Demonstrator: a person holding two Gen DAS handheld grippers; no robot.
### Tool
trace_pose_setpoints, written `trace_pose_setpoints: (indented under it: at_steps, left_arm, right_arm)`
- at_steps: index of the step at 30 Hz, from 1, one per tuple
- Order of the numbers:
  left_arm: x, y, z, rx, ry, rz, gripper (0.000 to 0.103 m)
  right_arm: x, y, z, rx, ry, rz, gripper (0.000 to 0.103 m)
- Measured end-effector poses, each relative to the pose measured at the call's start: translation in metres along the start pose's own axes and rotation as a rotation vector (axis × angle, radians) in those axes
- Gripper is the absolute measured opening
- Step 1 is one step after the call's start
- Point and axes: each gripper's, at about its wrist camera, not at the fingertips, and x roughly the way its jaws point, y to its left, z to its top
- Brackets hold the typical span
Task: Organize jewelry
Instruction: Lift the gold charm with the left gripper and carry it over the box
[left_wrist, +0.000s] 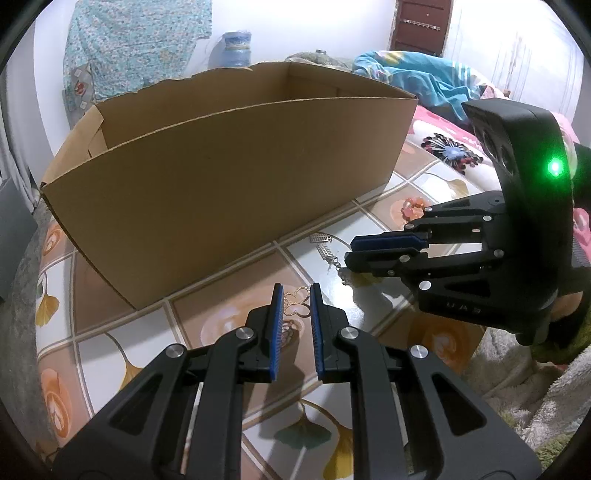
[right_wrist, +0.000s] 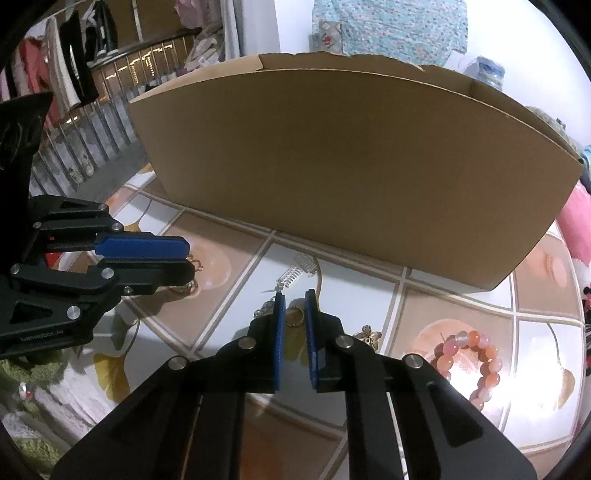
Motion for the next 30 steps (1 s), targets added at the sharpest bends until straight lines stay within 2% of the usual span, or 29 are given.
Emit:
trace_pose_setpoints:
  at_steps: [9, 13, 17, 21, 25, 30]
  left_arm:
    - [-0.014, -0.004, 0.002, 0.011, -0.03, 0.008, 0.013]
    - [-0.038, -0.009, 0.015, 0.021, -0.093, -0.006, 0.013]
    - [-0.059, -0.015, 0.035, 0.054, -0.169, -0.007, 0.013]
    - [-0.068, -0.017, 0.065, 0.087, -0.234, -0.006, 0.013]
    - [-0.054, -0.014, 0.095, 0.11, -0.243, -0.003, 0.013]
    - [-0.01, 0.001, 0.125, 0.076, -0.148, -0.002, 0.013]
  right_arm:
    - [-0.022, -0.001, 0.001, 0.012, -0.052, 0.014, 0.011]
    - [-0.047, -0.002, 0.011, 0.017, -0.116, 0.032, 0.011]
    - [-0.081, -0.008, 0.036, 0.012, -0.209, 0.081, 0.011]
    - [-0.097, -0.023, 0.069, 0.006, -0.257, 0.14, 0.011]
    - [-0.091, -0.042, 0.104, 0.014, -0.244, 0.193, 0.011]
    - [-0.054, -0.068, 0.133, 0.035, -0.131, 0.172, 0.011]
